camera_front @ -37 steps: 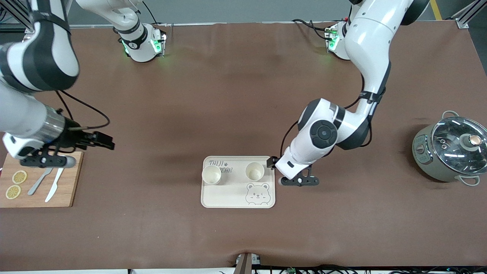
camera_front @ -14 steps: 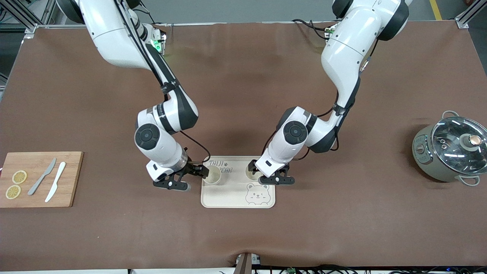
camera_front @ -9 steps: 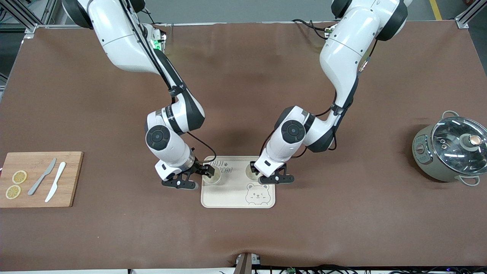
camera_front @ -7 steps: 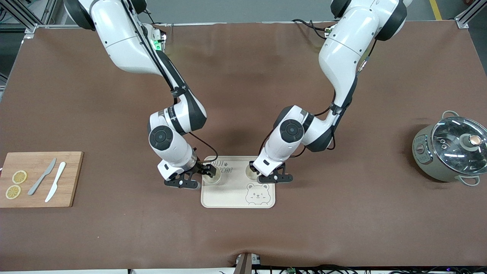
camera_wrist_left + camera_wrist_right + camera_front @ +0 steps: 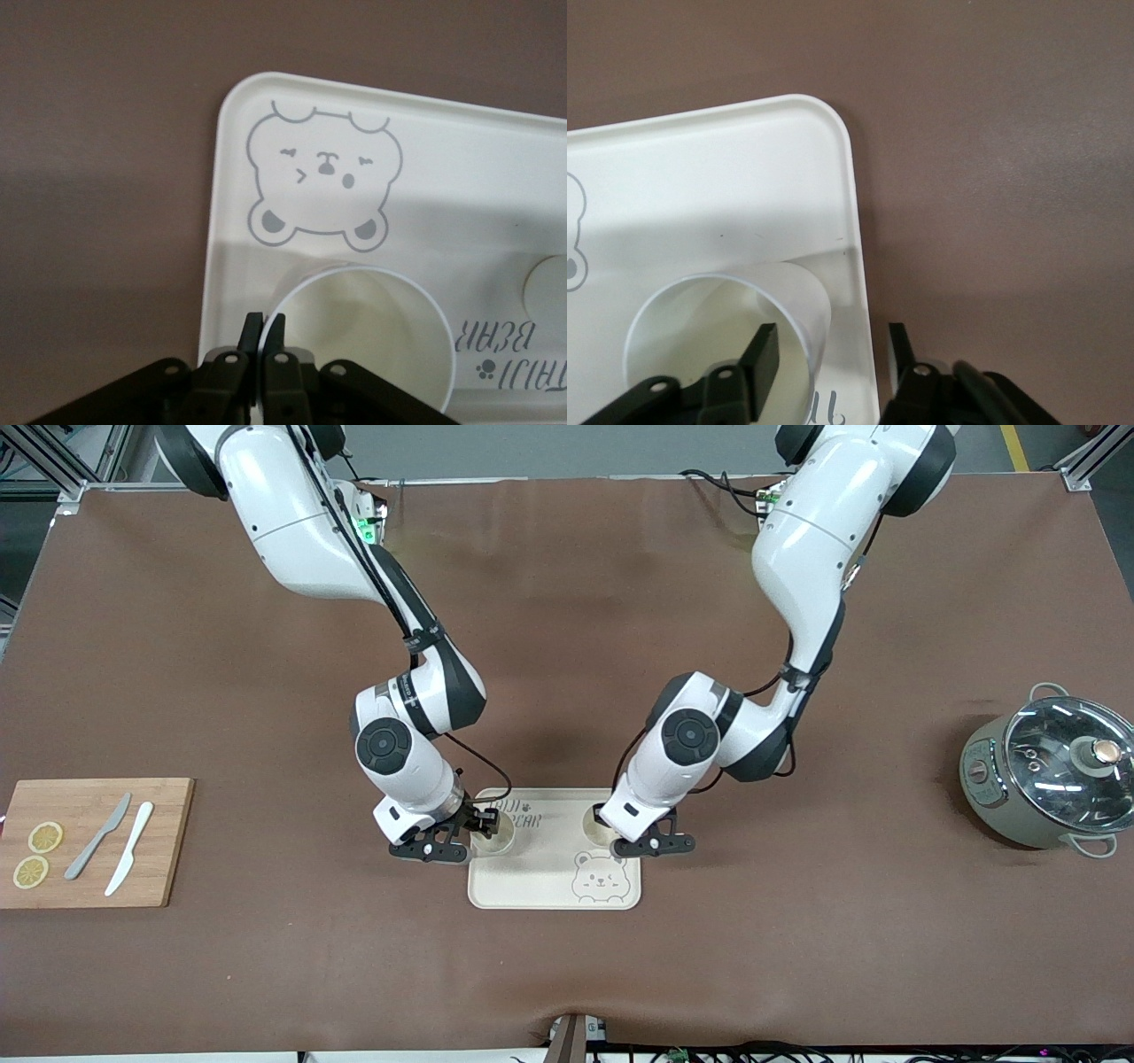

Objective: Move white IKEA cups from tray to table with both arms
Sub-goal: 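Lift the cups off the tray, carrying them apart toward pot and board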

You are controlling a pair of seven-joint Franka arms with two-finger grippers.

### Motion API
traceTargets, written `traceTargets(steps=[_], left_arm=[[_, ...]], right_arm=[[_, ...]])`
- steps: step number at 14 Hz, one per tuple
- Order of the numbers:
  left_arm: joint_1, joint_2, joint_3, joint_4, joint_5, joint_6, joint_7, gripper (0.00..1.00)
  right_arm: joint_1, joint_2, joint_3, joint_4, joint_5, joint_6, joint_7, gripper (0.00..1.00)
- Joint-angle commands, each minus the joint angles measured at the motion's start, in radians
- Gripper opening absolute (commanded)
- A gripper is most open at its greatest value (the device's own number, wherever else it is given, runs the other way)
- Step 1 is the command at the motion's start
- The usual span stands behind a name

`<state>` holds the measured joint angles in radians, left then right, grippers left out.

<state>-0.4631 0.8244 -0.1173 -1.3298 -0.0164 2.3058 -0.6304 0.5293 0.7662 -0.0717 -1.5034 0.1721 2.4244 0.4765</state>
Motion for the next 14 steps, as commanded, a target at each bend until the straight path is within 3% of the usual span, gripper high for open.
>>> traceTargets(steps=[1, 2, 3, 7, 9, 11, 14], left_arm=[[0.065, -0.126, -0.002, -0.025, 0.024, -0.185, 0.055, 0.0], [0.108, -0.163, -0.014, -0.04, 0.019, -0.239, 0.113, 0.0], [0.141, -0.212, -0.022, -0.075, 0.009, -0.265, 0.179, 0.0], [0.302, -0.41, -0.058, -0.351, 0.009, -0.258, 0.42, 0.0], [0.355, -0.511, -0.059, -0.531, 0.009, -0.154, 0.5, 0.0], [0.403, -0.609, -0.059, -0.752, 0.009, 0.043, 0.567, 0.0], [0.489, -0.656, -0.061, -0.914, 0.009, 0.208, 0.7, 0.0]], right_arm=[[0.017, 0.001, -0.008, 0.009, -0.02, 0.004, 0.014, 0.13], [0.018, 0.001, -0.008, 0.009, -0.02, 0.004, 0.014, 0.03], [0.018, 0.001, -0.008, 0.011, -0.02, 0.004, 0.014, 0.0], [0.02, -0.001, -0.007, 0.015, -0.014, -0.001, 0.014, 0.0], [0.015, -0.008, -0.008, 0.023, -0.008, -0.011, 0.014, 0.0], [0.0, -0.025, -0.01, 0.029, -0.006, -0.019, 0.013, 0.0], [-0.047, -0.031, -0.013, 0.09, -0.017, -0.117, -0.001, 0.0]])
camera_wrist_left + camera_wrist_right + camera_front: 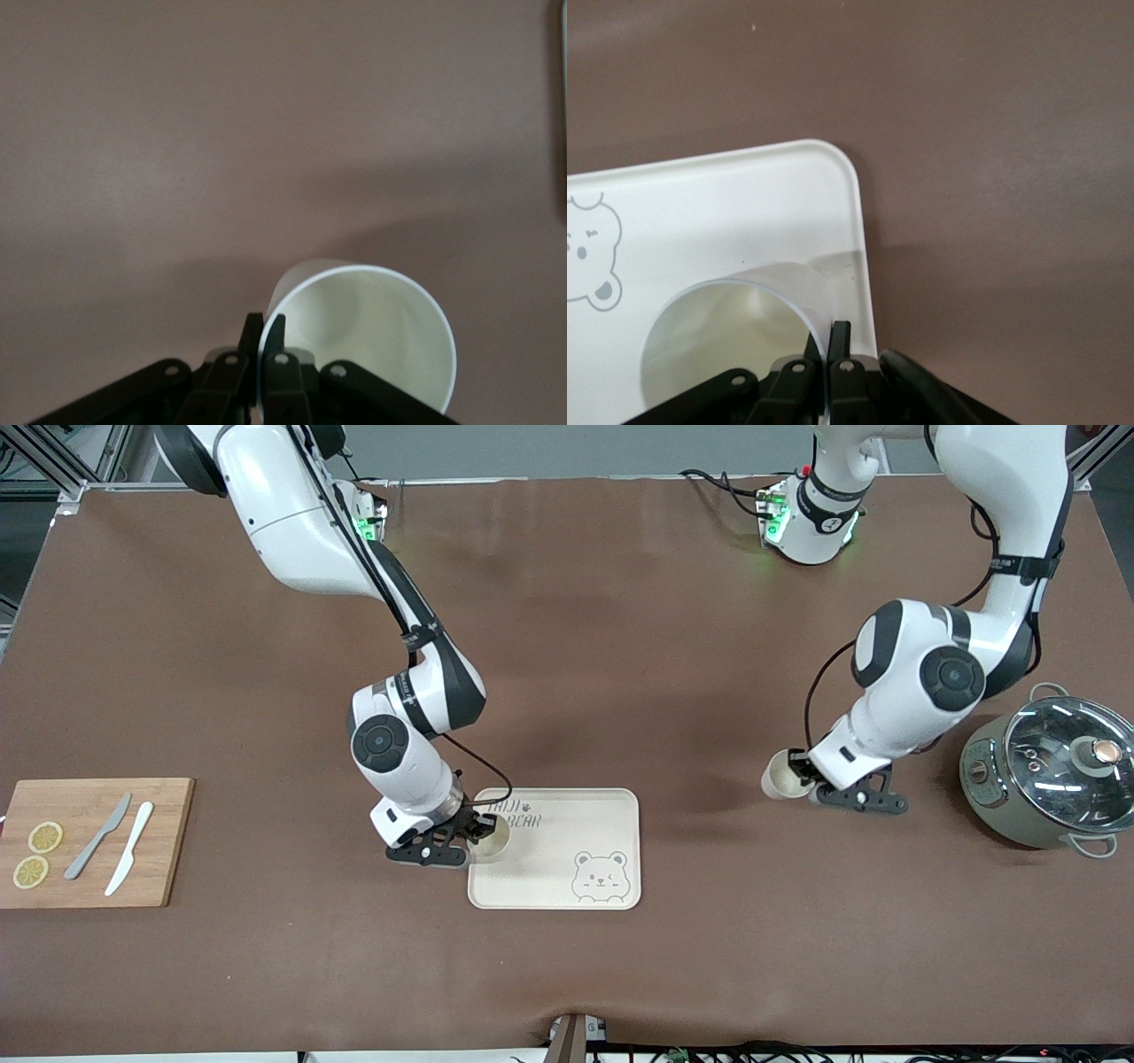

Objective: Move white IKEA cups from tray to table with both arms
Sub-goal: 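Lift the cups off the tray, carrying them apart toward pot and board, then set each cup upright on the table and open both grippers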

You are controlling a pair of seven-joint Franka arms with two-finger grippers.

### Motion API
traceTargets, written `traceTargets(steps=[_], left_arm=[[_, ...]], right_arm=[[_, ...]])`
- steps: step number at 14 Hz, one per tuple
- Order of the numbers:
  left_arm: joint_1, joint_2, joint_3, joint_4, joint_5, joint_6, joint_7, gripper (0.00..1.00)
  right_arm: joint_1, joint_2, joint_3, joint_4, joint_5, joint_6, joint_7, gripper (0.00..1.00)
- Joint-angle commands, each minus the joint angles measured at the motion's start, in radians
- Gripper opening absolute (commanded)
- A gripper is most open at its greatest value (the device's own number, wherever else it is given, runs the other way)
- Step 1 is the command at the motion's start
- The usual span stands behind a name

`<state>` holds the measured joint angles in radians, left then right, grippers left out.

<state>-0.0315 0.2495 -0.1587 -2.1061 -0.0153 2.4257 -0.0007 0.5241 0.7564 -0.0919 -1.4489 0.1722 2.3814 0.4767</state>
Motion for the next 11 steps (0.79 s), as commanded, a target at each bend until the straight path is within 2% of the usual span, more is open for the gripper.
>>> traceTargets(steps=[1, 5, 11], left_arm=[[0.091, -0.088, -0.019, -0.165, 0.008, 0.116, 0.123, 0.0], [0.197, -0.07, -0.024, -0.236, 0.006, 0.251, 0.284, 0.0], [0.234, 0.043, -0.025, -0.261, 0.008, 0.42, 0.332, 0.0]], right_arm=[[-0.065, -0.025, 0.009, 0.059, -0.017, -0.112, -0.018, 0.0], [-0.15, -0.061, 0.009, 0.068, -0.014, -0.175, -0.173, 0.0], [-0.277, -0.081, 0.008, 0.061, -0.014, -0.249, -0.441, 0.0]])
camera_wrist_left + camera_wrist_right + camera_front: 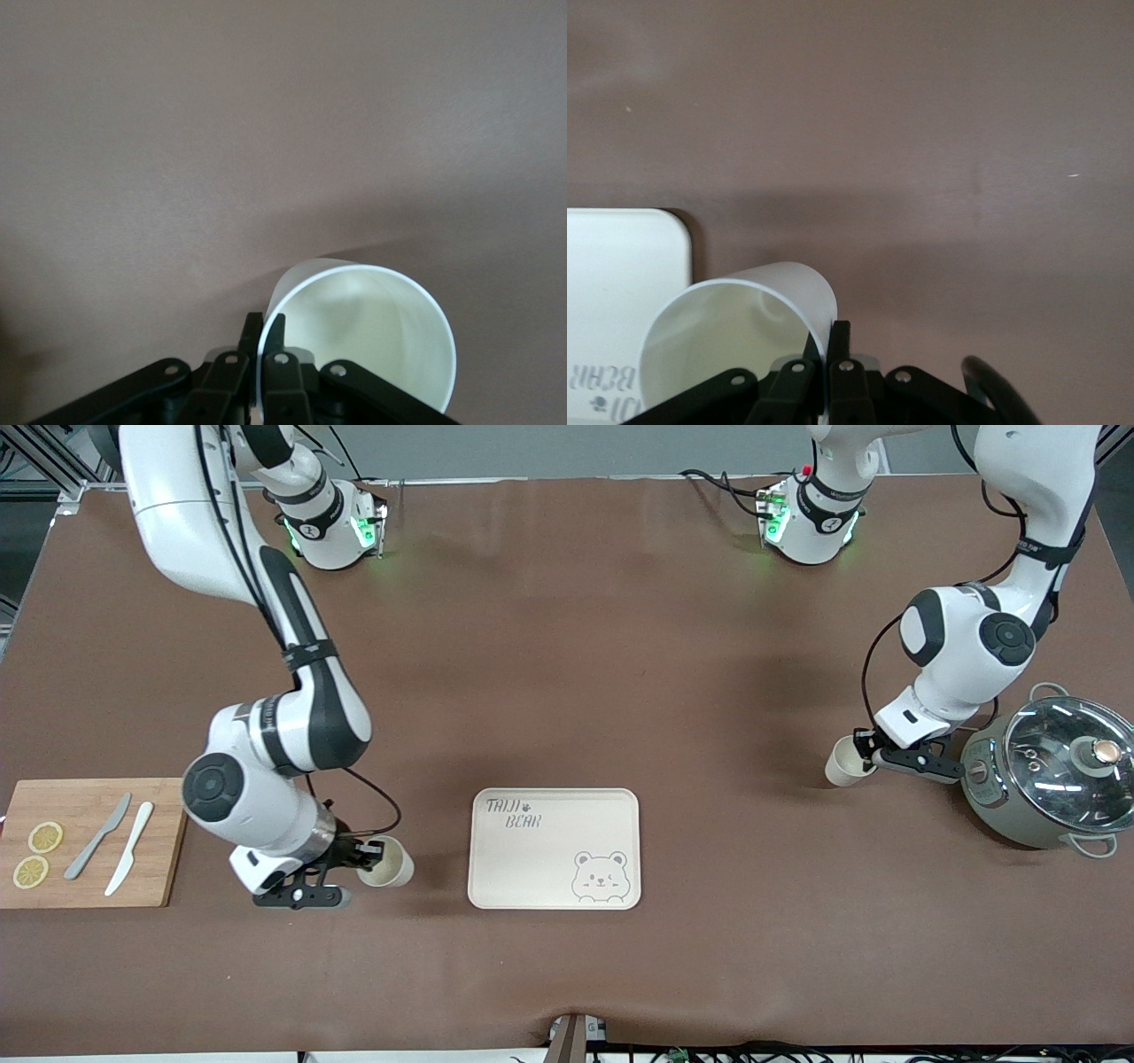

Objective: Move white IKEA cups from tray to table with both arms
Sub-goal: 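Set each cup upright on the table and open both grippers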

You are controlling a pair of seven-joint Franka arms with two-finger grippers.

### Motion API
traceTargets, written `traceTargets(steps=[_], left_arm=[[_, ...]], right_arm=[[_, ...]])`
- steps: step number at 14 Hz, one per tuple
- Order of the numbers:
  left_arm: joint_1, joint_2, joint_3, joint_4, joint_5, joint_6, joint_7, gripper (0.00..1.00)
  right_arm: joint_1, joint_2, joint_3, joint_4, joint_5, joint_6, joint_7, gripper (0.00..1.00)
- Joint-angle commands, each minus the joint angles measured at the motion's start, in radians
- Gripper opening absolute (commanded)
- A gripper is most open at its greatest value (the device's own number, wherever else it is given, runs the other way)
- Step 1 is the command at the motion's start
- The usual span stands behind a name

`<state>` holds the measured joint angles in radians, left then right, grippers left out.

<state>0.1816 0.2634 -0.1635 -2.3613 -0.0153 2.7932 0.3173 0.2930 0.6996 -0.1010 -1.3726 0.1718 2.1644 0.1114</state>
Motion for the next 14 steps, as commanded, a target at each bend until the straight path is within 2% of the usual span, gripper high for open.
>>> traceTargets(steps=[1, 3, 4, 5, 10, 14], left_arm=[[0.021, 0.043, -0.024, -0.006, 0.008, 0.067, 0.014, 0.0], [0.027, 0.059, -0.033, -0.006, 0.008, 0.089, 0.014, 0.0], [0.029, 0.059, -0.034, -0.003, 0.008, 0.089, 0.022, 0.25], [0.029, 0.06, -0.039, -0.001, 0.008, 0.089, 0.044, 0.99], [0.03, 0.053, -0.039, 0.002, 0.008, 0.088, 0.049, 1.0], [0.03, 0.028, -0.041, 0.007, 0.006, 0.077, 0.043, 1.0]], right_arm=[[-0.069, -0.025, 0.017, -0.017, -0.014, -0.034, -0.123, 0.0], [-0.113, -0.023, 0.015, -0.022, -0.017, -0.037, -0.223, 0.0], [-0.142, -0.022, 0.017, -0.025, -0.017, -0.034, -0.277, 0.0], [-0.167, -0.02, 0.015, -0.025, -0.018, -0.031, -0.326, 0.0], [-0.282, -0.005, 0.015, -0.025, -0.04, -0.023, -0.505, 0.0], [-0.319, 0.032, 0.015, -0.025, -0.052, -0.005, -0.578, 0.0]])
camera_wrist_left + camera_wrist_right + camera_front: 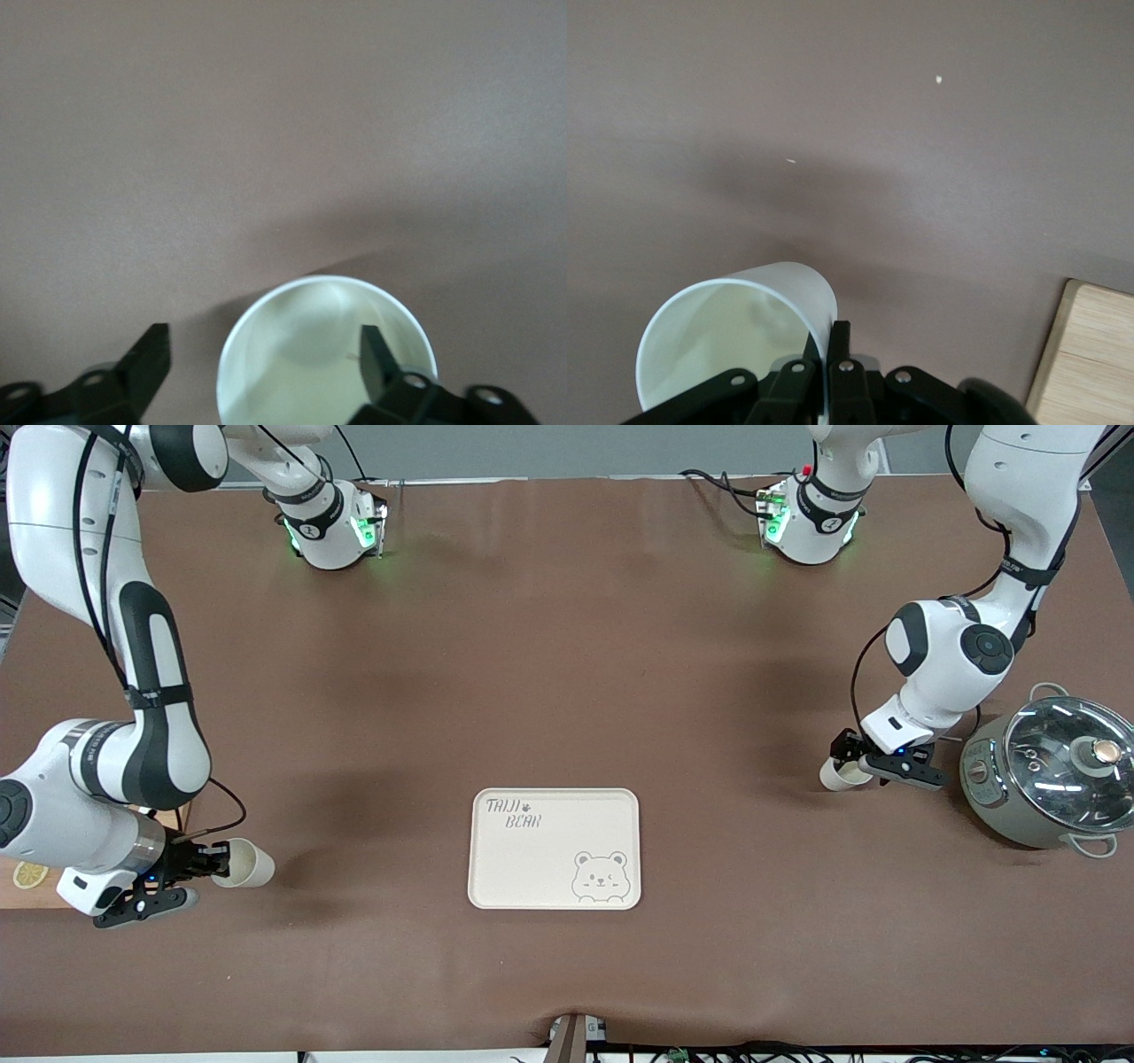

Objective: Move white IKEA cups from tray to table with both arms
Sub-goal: 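Set each cup upright on the table and open both grippers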

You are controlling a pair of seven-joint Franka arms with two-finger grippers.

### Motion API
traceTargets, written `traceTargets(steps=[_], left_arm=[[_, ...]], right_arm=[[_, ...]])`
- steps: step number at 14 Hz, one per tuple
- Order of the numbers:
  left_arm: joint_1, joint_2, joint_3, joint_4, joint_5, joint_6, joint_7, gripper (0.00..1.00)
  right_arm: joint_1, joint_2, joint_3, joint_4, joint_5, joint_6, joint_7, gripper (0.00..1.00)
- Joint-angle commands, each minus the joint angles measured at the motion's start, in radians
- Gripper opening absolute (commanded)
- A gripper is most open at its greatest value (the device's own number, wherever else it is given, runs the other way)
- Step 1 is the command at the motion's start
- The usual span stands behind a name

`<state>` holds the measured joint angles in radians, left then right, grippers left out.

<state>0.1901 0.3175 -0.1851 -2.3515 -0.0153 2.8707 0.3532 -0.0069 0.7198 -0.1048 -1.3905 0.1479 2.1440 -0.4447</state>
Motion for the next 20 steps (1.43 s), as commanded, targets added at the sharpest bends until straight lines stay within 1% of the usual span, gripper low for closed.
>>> traceTargets(steps=[1, 2, 5, 7, 9, 10, 12, 13, 14, 15, 17, 18, 20], left_arm=[[0.02, -0.034, -0.019, 0.0, 0.005, -0.02, 0.006, 1.0], [0.02, -0.049, -0.019, 0.017, 0.005, -0.065, 0.004, 1.0], [0.017, -0.093, -0.019, 0.101, 0.0, -0.267, 0.001, 1.0], [0.014, -0.106, -0.023, 0.187, -0.015, -0.405, 0.0, 1.0], [0.005, -0.103, -0.028, 0.291, -0.018, -0.514, -0.011, 1.0], [0.003, -0.103, -0.043, 0.329, -0.028, -0.543, -0.076, 1.0], [0.003, -0.103, -0.077, 0.391, -0.023, -0.597, -0.271, 1.0], [0.003, -0.103, -0.101, 0.434, -0.017, -0.637, -0.363, 1.0], [0.0, -0.092, -0.115, 0.495, -0.015, -0.69, -0.441, 1.0], [-0.012, -0.081, -0.119, 0.565, -0.014, -0.759, -0.501, 1.0], [-0.032, -0.038, -0.117, 0.711, -0.008, -0.903, -0.536, 1.0], [-0.032, -0.032, -0.119, 0.76, 0.023, -0.959, -0.536, 1.0], [-0.032, -0.034, -0.119, 0.829, 0.061, -1.065, -0.536, 1.0]], right_arm=[[-0.027, 0.023, 0.019, -0.007, -0.048, 0.027, -0.028, 0.0], [-0.033, 0.033, 0.019, -0.007, -0.051, 0.037, -0.029, 0.0], [-0.036, 0.056, 0.02, -0.007, -0.045, 0.039, -0.026, 0.0], [-0.041, 0.07, 0.02, -0.007, -0.034, 0.039, -0.025, 0.0], [-0.047, 0.079, 0.022, -0.007, -0.025, 0.037, -0.022, 0.0], [-0.048, 0.081, 0.022, -0.007, -0.01, 0.036, -0.022, 0.0], [-0.051, 0.089, 0.022, -0.007, 0.009, 0.036, -0.023, 0.0], [-0.051, 0.09, 0.022, -0.007, 0.009, 0.036, -0.022, 0.04], [-0.051, 0.09, 0.022, -0.007, 0.009, 0.036, -0.02, 0.21], [-0.05, 0.09, 0.022, -0.007, 0.007, 0.036, -0.022, 0.34], [-0.05, 0.09, 0.022, -0.005, 0.007, 0.034, -0.022, 0.7], [-0.051, 0.089, 0.022, -0.005, 0.007, 0.034, -0.022, 1.0], [-0.053, 0.082, 0.023, -0.002, 0.007, 0.03, -0.023, 1.0]])
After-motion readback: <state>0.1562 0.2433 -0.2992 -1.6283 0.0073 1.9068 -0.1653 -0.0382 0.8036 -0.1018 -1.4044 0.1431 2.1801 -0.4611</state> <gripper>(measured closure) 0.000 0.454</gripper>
